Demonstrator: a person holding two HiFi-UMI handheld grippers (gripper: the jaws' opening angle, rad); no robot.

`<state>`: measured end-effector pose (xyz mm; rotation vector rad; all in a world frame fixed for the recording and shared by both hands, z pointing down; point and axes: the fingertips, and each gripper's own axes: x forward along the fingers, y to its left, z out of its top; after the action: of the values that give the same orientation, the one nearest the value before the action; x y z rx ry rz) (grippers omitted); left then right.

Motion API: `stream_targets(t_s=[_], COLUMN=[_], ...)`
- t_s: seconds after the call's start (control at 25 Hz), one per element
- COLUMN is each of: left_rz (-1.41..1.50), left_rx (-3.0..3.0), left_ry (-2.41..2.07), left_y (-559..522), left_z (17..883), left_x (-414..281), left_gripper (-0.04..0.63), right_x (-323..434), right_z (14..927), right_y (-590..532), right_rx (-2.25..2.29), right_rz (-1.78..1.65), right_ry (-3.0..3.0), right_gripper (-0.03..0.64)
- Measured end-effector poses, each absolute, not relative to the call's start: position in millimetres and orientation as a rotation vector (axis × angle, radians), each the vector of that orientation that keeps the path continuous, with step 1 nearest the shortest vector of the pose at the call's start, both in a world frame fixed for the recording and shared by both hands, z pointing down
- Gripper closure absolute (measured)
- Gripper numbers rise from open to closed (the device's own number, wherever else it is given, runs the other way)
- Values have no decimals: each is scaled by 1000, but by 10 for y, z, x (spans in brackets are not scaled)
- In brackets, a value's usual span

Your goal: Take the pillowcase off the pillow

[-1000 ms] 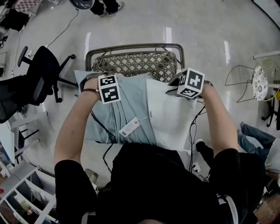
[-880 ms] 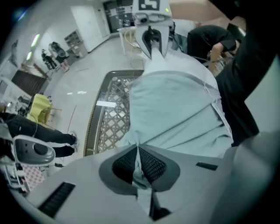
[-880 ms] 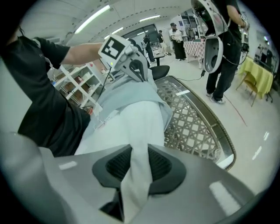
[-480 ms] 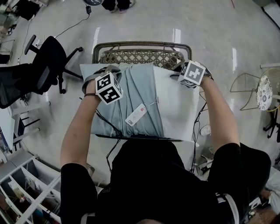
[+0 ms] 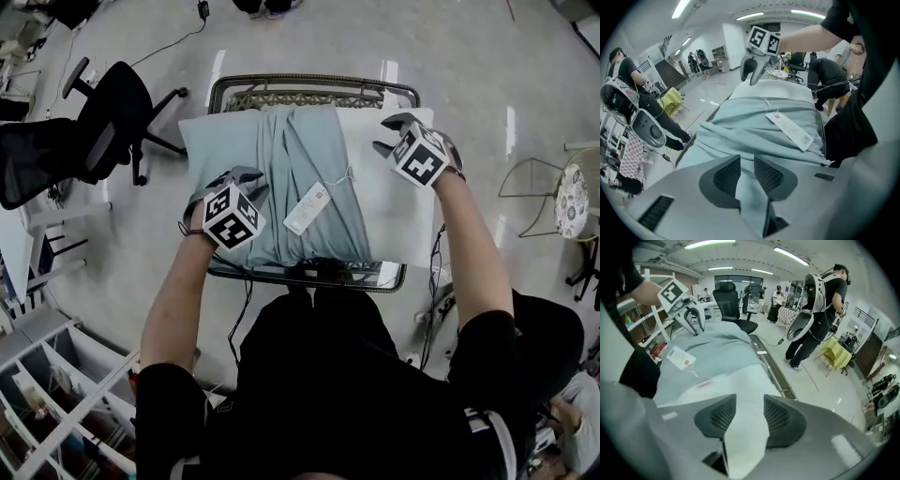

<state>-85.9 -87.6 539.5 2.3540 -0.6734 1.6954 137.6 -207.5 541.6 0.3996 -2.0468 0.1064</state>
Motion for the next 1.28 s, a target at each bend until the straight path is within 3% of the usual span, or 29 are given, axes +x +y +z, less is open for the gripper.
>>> stream_targets(t_s=[0.32,0.64,0.8,0.96,1.12,1.28], left_rz=[1587,1653,1712,1808,1828,1824], left_rx=[2423,2445,2436,2408,2381,2350], left_ry=[-647,-711,-821,-908,-926,-920], left_y=[80,760,806,694,668,755], left_z=[5510,5625,5764,5871,5776,5671], left_x=[-862,-1146,-1222,-1260,-1385,-1612], left_gripper=[469,380,339,382,491,548], right_x=[1488,1717,1965,2014,1992,2003], right_z=[5455,5675,5992,6258,6149,5972], right_y=[-436,409,462,312,268,362], right_rx=[522,655,629,648,736,724], right_rz=[166,70,-75,-244,-233,-176], right_ry=[-2053,-1830,-1669,-1582,-1608,-1682], right_gripper=[371,296,212,218,354,404])
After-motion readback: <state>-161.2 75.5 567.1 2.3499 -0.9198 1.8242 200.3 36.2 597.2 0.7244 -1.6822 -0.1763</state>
